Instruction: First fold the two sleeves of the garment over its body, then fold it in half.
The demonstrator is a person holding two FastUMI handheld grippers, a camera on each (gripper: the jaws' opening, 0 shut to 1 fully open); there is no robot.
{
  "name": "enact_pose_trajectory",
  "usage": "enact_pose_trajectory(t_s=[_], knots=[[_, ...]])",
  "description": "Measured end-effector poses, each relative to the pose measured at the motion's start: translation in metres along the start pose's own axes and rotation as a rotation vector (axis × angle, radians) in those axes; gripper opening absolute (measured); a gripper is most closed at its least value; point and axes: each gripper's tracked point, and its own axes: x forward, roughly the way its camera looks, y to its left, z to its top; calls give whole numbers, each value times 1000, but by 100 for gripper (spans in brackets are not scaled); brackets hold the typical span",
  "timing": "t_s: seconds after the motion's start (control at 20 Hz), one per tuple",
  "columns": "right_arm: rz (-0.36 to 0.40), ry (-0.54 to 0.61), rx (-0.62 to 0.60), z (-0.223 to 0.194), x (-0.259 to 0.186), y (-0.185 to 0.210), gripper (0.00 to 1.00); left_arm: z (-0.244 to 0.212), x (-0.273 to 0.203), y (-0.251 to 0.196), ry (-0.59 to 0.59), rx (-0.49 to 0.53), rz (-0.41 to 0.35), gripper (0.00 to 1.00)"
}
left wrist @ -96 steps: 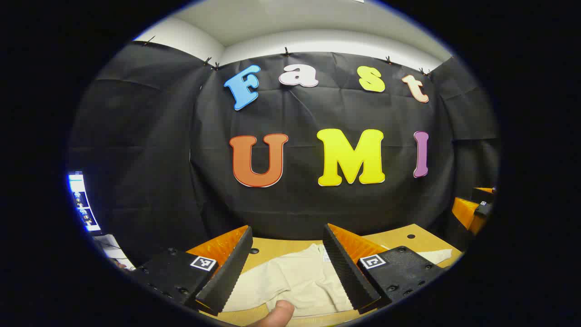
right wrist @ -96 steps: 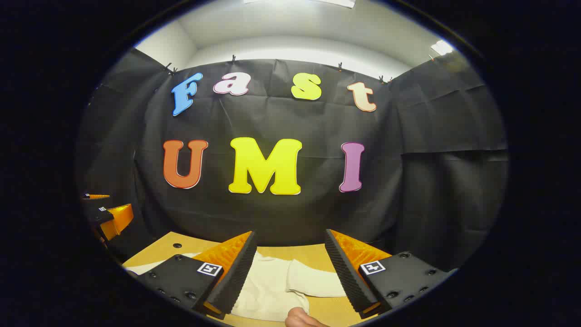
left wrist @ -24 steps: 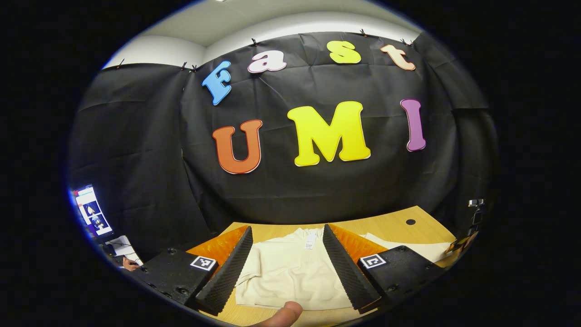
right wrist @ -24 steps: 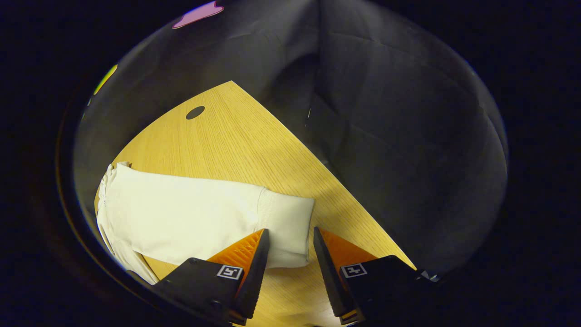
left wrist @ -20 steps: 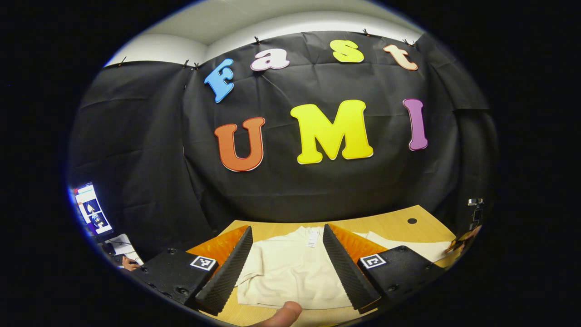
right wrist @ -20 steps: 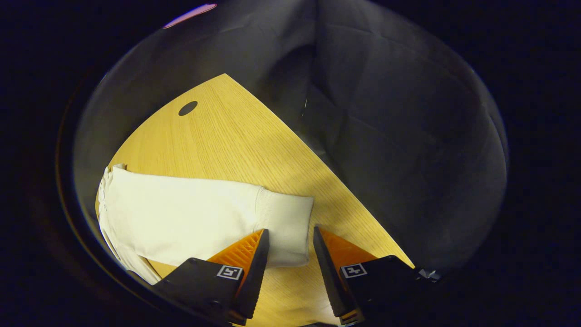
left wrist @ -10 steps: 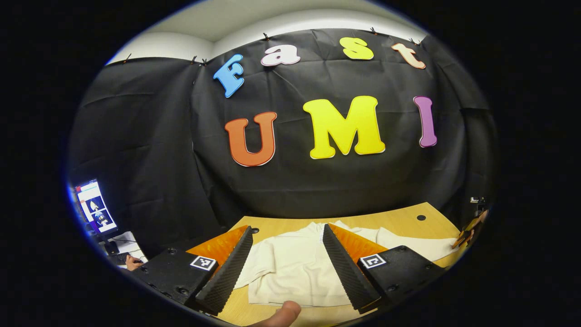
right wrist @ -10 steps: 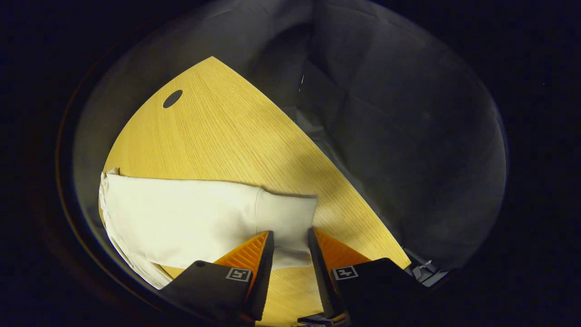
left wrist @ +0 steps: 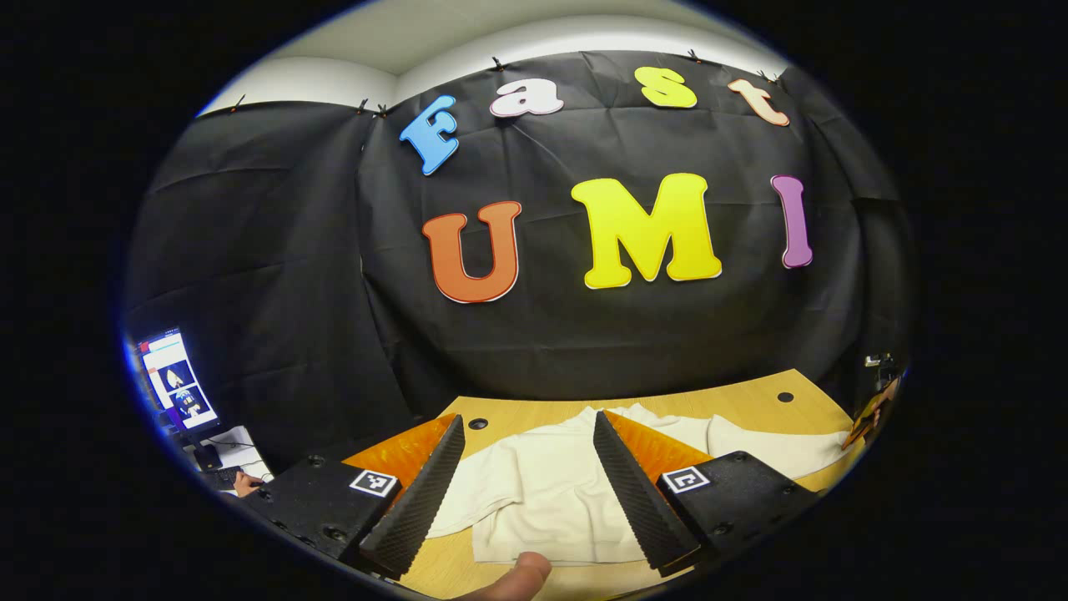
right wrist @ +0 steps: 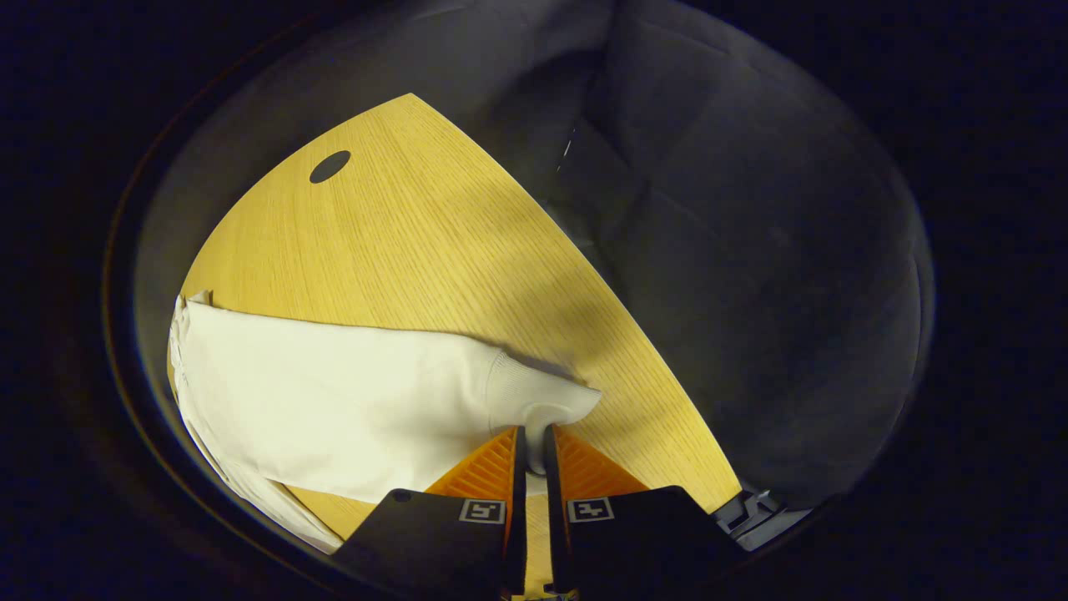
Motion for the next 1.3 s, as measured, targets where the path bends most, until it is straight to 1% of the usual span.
enact_pose_trajectory(t_s=[0.05,0.2,0.25,0.4,0.5,0.6,0.75,0.85,0.9,1.0,1.15,1.3], knots=[[2,-12,5,1,-3,2,2,-2,1,4,-2,4,1,99],[20,-30,15,1,-25,9,0,-5,8,16,2,-10,-7,99],[33,-37,26,1,-37,13,1,-6,9,21,1,-19,-11,99],[90,-63,31,6,-77,41,1,-7,16,36,-24,-47,-25,99],[132,-96,-14,6,-105,65,1,-5,17,38,-51,-81,-63,99],[142,-141,-86,9,-132,90,1,-9,21,41,-59,-93,-102,99],[169,-214,-180,12,-172,137,1,-20,22,47,-52,-112,-151,99],[203,-240,-253,7,-197,177,1,-25,23,52,-47,-122,-168,99],[219,-254,-282,4,-208,199,3,-28,24,55,-46,-127,-172,99],[249,-290,-348,0,-231,243,1,-35,26,64,-38,-133,-180,99],[288,-317,-455,-18,-258,309,1,-45,28,78,-28,-133,-179,99],[319,-361,-583,-38,-274,375,1,-55,34,97,-17,-141,-156,99]])
